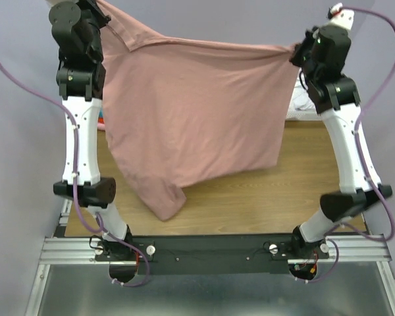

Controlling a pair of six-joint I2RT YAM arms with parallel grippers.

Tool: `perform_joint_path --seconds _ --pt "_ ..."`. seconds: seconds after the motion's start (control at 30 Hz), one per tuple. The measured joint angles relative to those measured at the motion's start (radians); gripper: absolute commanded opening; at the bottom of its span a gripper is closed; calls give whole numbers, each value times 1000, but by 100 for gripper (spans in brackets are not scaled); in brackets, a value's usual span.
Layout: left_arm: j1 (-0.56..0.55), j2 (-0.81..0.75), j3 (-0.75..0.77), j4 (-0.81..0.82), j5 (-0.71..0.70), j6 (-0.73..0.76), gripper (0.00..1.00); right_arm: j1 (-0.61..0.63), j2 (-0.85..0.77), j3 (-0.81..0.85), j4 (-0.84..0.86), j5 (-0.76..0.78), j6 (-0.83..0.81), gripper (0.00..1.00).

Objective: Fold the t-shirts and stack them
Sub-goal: Flatten the tshirt out

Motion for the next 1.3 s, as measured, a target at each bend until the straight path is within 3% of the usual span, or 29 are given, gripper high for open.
perform_joint_path --seconds 0.2,0.4,0.53,0.73,0.9,1.13,1.3 --pt "106 95 101 7 196 -50 0 0 234 362 37 -9 -42 0" --pt "140 -35 36 96 329 -78 0 0 181 344 77 -9 -43 0" --pt "143 -262 -292 184 341 -77 0 -1 93 187 91 -13 -42 0" --pt "146 -708 -1137 325 255 -152 0 -4 -45 -207 148 -80 -23 0" --pt "147 -871 -1572 298 226 -286 0 -5 -136 -612 183 -132 42 0" --pt "145 -1073 -1944 199 228 -445 0 -5 -278 -1097 193 -156 151 0" --pt "139 -1179 -2057 113 230 -522 0 -5 -351 -1270 218 -155 203 0"
